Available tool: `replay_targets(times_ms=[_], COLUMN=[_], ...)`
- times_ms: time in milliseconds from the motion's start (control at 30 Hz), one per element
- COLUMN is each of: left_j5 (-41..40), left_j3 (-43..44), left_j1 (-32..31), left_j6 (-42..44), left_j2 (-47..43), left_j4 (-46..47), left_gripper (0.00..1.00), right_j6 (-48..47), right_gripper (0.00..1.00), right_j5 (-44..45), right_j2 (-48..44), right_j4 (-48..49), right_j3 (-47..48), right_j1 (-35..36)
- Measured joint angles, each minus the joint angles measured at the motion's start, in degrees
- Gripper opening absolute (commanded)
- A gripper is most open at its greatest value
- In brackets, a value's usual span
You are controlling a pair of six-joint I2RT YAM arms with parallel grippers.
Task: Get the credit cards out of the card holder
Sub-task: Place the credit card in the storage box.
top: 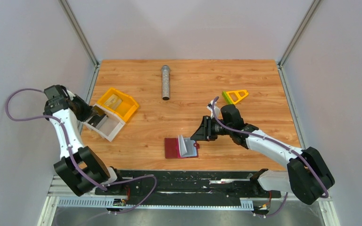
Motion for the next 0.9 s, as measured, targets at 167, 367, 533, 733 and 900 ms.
replay_targets(times_ms=[167,367,533,733,900], left_j5=[-1.8,-3.8,-5.1,-5.0,-3.9], left_j3=[2.8,5.0,6.2,6.7,6.7], left_j1=[0.6,0.7,0.7,0.7,0.7], left_j6=[1.0,1.7,2.1,2.1,2.3], left_j2=[5.8,10.5,13.6,15.9,17.6], left_j4=[-0.1,0.5,0.9,1.9,3.0], left_gripper=[0.0,0.0,0.0,0.01,0.05], right_j6=[-0.4,-1.2,-2.0,-2.7,-3.2], right_gripper=[0.33,0.33,0.33,0.33,0.33], right_j5=[-0.5,-0.8,-0.8,-0.6,-0.5], right_j2=[0.0,0.4,1.0,1.9,3.0], right_j4=[0.5,0.3,0.0,0.0,-1.0], right_j3=[0.0,0.3,1.1,2.2,2.7], right_j1=[0.0,0.0,0.0,0.0,0.0])
